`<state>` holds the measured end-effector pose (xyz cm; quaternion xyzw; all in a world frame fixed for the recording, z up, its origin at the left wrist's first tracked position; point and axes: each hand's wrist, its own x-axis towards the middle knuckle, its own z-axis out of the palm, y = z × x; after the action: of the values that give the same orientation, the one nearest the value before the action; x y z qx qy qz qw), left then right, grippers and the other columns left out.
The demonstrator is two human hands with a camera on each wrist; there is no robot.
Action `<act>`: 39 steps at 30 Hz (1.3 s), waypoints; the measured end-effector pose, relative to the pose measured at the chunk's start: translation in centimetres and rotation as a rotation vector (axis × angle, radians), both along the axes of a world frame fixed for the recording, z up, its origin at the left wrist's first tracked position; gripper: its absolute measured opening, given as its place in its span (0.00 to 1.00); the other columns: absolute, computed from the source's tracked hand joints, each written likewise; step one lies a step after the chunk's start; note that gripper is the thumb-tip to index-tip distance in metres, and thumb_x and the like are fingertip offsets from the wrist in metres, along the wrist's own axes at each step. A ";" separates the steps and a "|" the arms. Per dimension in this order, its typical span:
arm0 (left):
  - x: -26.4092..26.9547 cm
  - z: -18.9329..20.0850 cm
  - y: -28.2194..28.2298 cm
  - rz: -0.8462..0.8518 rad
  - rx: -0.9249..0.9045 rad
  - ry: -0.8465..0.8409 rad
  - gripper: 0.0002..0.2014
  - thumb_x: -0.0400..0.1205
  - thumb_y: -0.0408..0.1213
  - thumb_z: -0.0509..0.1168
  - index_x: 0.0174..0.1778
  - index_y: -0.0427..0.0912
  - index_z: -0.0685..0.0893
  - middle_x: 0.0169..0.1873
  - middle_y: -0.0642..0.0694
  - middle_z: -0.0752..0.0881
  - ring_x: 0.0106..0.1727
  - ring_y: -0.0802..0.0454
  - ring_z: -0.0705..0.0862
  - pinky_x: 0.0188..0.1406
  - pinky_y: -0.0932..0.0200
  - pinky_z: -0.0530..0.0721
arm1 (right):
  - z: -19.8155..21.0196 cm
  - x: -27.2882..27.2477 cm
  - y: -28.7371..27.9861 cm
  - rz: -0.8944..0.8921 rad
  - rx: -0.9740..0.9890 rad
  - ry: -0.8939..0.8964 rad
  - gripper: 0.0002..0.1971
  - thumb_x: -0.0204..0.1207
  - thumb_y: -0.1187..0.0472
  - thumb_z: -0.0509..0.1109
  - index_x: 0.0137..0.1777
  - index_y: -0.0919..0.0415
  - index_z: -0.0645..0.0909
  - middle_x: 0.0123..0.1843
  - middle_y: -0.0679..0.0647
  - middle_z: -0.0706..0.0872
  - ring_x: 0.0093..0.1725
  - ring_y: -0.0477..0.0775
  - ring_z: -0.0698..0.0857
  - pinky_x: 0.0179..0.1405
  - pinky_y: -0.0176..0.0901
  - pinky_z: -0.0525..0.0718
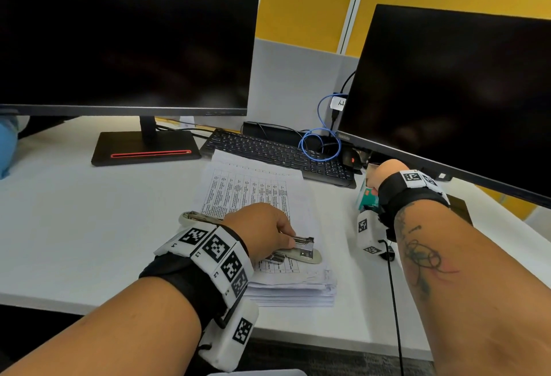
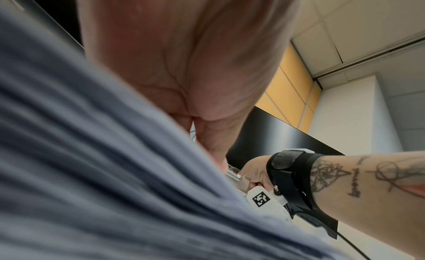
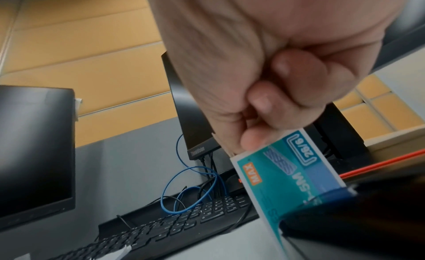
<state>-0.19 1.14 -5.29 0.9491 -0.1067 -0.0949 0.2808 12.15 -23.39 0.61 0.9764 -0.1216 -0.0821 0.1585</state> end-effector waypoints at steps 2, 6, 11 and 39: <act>0.0 -0.1 0.0 0.000 0.004 -0.001 0.09 0.79 0.50 0.71 0.55 0.58 0.89 0.49 0.62 0.87 0.56 0.56 0.84 0.67 0.48 0.79 | 0.1 -0.3 -0.1 -0.011 0.000 -0.004 0.06 0.78 0.60 0.72 0.51 0.60 0.81 0.53 0.59 0.84 0.51 0.59 0.81 0.58 0.47 0.81; 0.0 -0.2 0.0 -0.001 0.000 0.002 0.10 0.79 0.50 0.71 0.55 0.58 0.89 0.50 0.61 0.88 0.56 0.55 0.84 0.68 0.47 0.78 | 0.4 -0.3 0.1 -0.054 0.030 0.003 0.19 0.80 0.58 0.71 0.68 0.63 0.79 0.66 0.59 0.84 0.64 0.59 0.84 0.65 0.48 0.81; 0.1 -0.3 0.0 0.002 -0.004 0.001 0.10 0.79 0.50 0.71 0.55 0.58 0.89 0.49 0.61 0.88 0.56 0.55 0.85 0.68 0.46 0.78 | -0.1 0.6 -0.3 -0.022 0.054 0.039 0.14 0.80 0.58 0.70 0.63 0.61 0.80 0.56 0.55 0.87 0.49 0.55 0.83 0.59 0.46 0.83; -1.8 1.5 0.4 -0.066 0.024 -0.050 0.14 0.84 0.40 0.67 0.65 0.52 0.86 0.58 0.52 0.88 0.53 0.55 0.84 0.52 0.65 0.79 | 2.5 -10.1 4.8 0.258 1.099 -0.219 0.12 0.75 0.67 0.76 0.53 0.52 0.80 0.41 0.55 0.91 0.36 0.48 0.89 0.28 0.36 0.81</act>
<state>-1.95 1.52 -3.84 0.9504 -0.1439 -0.0819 0.2632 2.01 -18.63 3.10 0.9251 0.0434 -0.0114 -0.3770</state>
